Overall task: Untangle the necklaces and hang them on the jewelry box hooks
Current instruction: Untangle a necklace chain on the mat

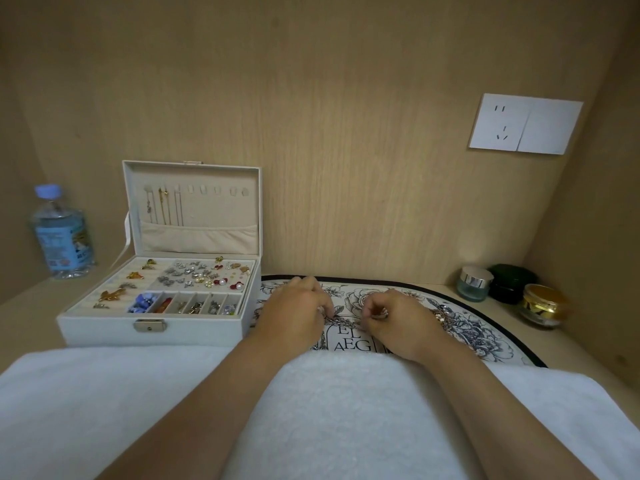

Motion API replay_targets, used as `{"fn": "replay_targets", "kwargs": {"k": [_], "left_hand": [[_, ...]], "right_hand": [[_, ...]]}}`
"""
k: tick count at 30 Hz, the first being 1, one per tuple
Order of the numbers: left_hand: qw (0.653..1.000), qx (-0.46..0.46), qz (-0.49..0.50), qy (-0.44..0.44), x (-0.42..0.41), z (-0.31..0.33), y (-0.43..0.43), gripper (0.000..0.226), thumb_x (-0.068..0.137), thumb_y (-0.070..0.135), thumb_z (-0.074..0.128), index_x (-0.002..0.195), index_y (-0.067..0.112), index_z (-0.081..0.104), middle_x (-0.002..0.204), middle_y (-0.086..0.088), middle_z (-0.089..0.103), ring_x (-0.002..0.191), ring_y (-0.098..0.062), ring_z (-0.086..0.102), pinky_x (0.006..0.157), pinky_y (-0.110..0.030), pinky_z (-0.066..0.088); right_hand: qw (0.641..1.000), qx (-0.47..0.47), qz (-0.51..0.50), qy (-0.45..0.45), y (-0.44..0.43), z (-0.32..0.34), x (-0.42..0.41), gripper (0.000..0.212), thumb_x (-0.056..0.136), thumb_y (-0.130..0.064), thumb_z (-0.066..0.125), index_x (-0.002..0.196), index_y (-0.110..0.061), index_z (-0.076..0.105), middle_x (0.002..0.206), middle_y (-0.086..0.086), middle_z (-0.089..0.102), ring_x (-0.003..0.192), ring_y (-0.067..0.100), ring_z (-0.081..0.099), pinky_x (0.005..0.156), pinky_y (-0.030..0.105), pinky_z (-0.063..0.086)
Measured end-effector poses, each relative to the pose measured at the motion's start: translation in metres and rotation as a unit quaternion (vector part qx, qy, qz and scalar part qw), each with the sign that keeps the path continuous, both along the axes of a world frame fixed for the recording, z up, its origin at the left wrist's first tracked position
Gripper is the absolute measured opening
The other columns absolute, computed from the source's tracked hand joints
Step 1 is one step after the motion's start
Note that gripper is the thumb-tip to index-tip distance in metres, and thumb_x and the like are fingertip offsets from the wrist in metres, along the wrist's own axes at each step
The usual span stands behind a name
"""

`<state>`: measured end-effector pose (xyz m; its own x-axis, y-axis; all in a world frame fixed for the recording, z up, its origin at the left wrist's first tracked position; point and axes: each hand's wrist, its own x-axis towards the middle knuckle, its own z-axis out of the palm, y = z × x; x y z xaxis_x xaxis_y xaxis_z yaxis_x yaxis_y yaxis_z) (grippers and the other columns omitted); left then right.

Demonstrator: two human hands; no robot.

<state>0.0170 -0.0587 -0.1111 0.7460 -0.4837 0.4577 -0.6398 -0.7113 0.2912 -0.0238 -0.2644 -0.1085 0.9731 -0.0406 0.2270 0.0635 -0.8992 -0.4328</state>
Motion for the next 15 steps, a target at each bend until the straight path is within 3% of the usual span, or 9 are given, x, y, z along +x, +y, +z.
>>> {"fn": "replay_targets", "kwargs": {"k": [4, 10, 12, 15], "left_hand": [[0.998, 0.038, -0.039, -0.012, 0.001, -0.005, -0.007, 0.02, 0.09, 0.032, 0.061, 0.104, 0.035, 0.075, 0.1, 0.011, 0.058, 0.103, -0.011, 0.048, 0.085, -0.033, 0.045], [0.996, 0.08, -0.022, -0.017, 0.008, -0.007, -0.009, 0.026, 0.093, 0.048, 0.059, 0.113, 0.037, 0.072, 0.105, 0.008, 0.064, 0.104, -0.016, 0.054, 0.082, -0.033, 0.046], [0.995, 0.092, -0.019, -0.035, 0.009, -0.007, -0.011, 0.032, 0.09, 0.056, 0.058, 0.112, 0.037, 0.071, 0.105, 0.008, 0.065, 0.101, -0.016, 0.056, 0.083, -0.034, 0.045], [0.997, 0.061, -0.032, -0.036, 0.008, -0.007, -0.012, 0.03, 0.084, 0.061, 0.063, 0.1, 0.036, 0.07, 0.098, 0.014, 0.063, 0.097, -0.012, 0.051, 0.086, -0.035, 0.042]], "right_hand": [[0.998, -0.055, 0.001, 0.021, 0.001, 0.001, 0.0, 0.01, 0.082, -0.049, 0.069, 0.087, -0.04, 0.069, 0.093, -0.016, 0.055, 0.093, 0.006, 0.058, 0.082, 0.029, 0.047], [0.989, -0.15, 0.002, -0.005, 0.001, 0.005, 0.003, 0.016, 0.093, -0.041, 0.059, 0.089, -0.029, 0.069, 0.092, -0.011, 0.068, 0.087, 0.013, 0.062, 0.076, 0.03, 0.05], [0.998, -0.061, 0.007, -0.01, 0.005, 0.004, 0.002, 0.017, 0.099, -0.036, 0.05, 0.088, -0.028, 0.062, 0.084, -0.01, 0.069, 0.079, 0.011, 0.06, 0.072, 0.031, 0.049], [0.983, 0.177, 0.04, 0.009, 0.013, 0.007, 0.002, 0.021, 0.105, -0.031, 0.041, 0.088, -0.025, 0.053, 0.076, -0.005, 0.074, 0.055, 0.009, 0.05, 0.058, 0.029, 0.041]]}}
